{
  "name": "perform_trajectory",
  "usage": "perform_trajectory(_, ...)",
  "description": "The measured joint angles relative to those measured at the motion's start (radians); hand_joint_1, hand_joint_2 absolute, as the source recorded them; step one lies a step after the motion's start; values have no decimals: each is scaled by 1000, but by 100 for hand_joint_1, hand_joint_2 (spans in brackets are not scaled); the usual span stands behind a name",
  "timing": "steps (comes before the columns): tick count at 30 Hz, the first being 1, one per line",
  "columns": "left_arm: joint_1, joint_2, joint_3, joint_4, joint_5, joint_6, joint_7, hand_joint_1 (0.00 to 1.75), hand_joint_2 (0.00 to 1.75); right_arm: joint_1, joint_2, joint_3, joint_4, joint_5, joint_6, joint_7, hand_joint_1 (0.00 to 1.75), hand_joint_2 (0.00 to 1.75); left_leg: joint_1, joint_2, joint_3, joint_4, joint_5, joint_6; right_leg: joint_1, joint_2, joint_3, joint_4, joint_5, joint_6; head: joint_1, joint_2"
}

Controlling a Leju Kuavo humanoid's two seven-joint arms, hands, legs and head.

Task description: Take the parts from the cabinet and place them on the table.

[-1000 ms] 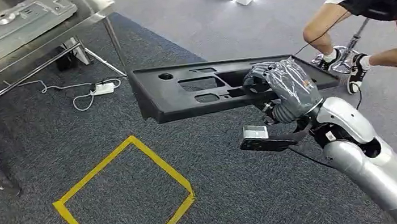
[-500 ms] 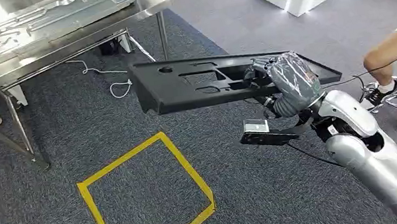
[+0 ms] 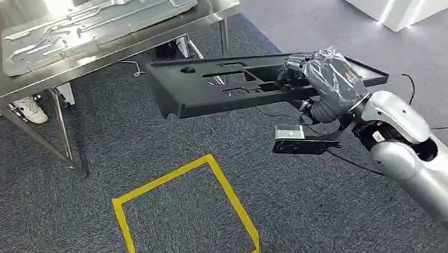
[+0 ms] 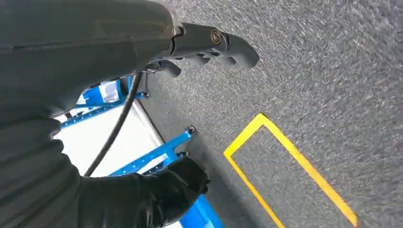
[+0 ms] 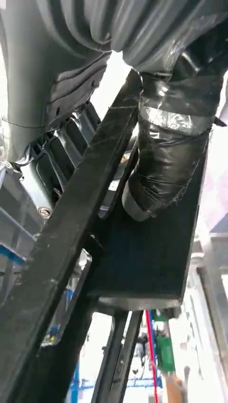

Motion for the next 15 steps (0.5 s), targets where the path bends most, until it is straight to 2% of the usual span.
perform_trajectory(1, 2, 0, 0, 0, -1, 0, 0, 0, 175, -2, 0, 2, 1, 0, 0, 0, 175, 175, -1, 18, 16, -78, 75, 6, 0, -12, 21, 0, -17, 4, 0, 0)
perform_trajectory(2, 4, 2, 0, 0, -1, 0, 0, 0, 175, -2, 0, 4, 2, -1, 1, 0, 175, 175, -6, 63, 26, -153, 182, 13, 3, -22, 29, -1, -33, 9, 0, 0)
perform_trajectory(3, 5, 2, 0, 0, -1, -1, 0, 0, 175, -2, 1, 5, 6, -1, 2, 0, 175, 175, -12, 82, 21, -160, 204, 22, 9, -29, 50, 9, -50, 15, 2, 0)
perform_trajectory(4, 2, 1, 0, 0, -1, -2, 0, 0, 175, -10, -2, 6, 7, -2, 3, 2, 175, 175, -11, 70, 31, -153, 190, 30, 14, -37, 51, 4, -64, 23, 2, 0)
perform_trajectory(5, 0, 0, 0, -1, -1, -3, 0, 0, 175, -13, -2, 7, 7, -2, 4, 3, 175, 175, -10, 52, 39, -152, 185, 36, 18, -51, 68, -7, -74, 30, 1, 0)
perform_trajectory(6, 1, -1, 0, -1, -1, -3, 0, 0, 175, -18, -3, 7, 8, -2, 5, 5, 175, 175, -5, 38, 43, -157, 177, 40, 14, -48, 80, 18, -62, 36, 2, 0)
perform_trajectory(7, 0, 0, 1, -1, -1, -2, 0, 0, 175, -28, -4, 7, 7, -2, 4, 5, 175, 175, -1, 21, 68, -159, 171, 49, 10, -46, 69, 48, -55, 41, 2, 0)
perform_trajectory(8, 0, -1, 2, -1, -1, -2, 0, 0, 175, -31, -4, 7, 9, -2, 4, 8, 175, 175, -2, 9, 80, -163, 163, 54, 2, -2, 51, 92, -50, 43, 4, 0)
perform_trajectory(9, -2, 0, 3, -2, -1, -2, 0, 0, 175, -35, -7, 7, 10, -2, 4, 7, 175, 175, -2, 0, 90, -165, 157, 59, 0, 37, 11, 154, -56, 44, 3, 0)
perform_trajectory(10, -6, -1, 5, -1, -1, -2, 0, 0, 175, -34, -8, 8, 11, -2, 4, 7, 175, 175, -2, -13, 97, -166, 150, 63, -1, 58, -42, 222, -77, 46, 3, 0)
perform_trajectory(11, -7, -1, 5, -2, -1, -2, 0, 0, 175, -32, -8, 8, 14, -2, 5, 8, 175, 175, -2, -30, 107, -166, 140, 64, 0, 66, -97, 284, -119, 48, 3, 0)
perform_trajectory(12, -7, -1, 6, -2, -1, -3, 0, 0, 175, -31, -8, 8, 18, -2, 5, 8, 175, 175, -2, -45, 119, -166, 129, 64, -1, 67, -140, 316, -164, 49, 4, 0)
perform_trajectory(13, -5, -1, 6, -2, -1, -3, 1, 0, 175, -29, -8, 10, 21, -2, 5, 8, 175, 175, -3, -60, 132, -166, 119, 63, 0, 68, -167, 319, -191, 49, 3, 0)
perform_trajectory(14, -4, -1, 6, -2, -1, -3, 2, 0, 175, -29, -8, 11, 23, -2, 5, 9, 175, 175, -3, -73, 146, -166, 108, 63, 0, 68, -183, 298, -195, 48, 3, 0)
perform_trajectory(15, -3, -1, 6, -2, -1, -3, 3, 0, 175, -29, -8, 13, 26, -2, 5, 11, 175, 175, -4, -90, 165, -166, 95, 62, 0, 71, -187, 250, -166, 46, 4, 0)
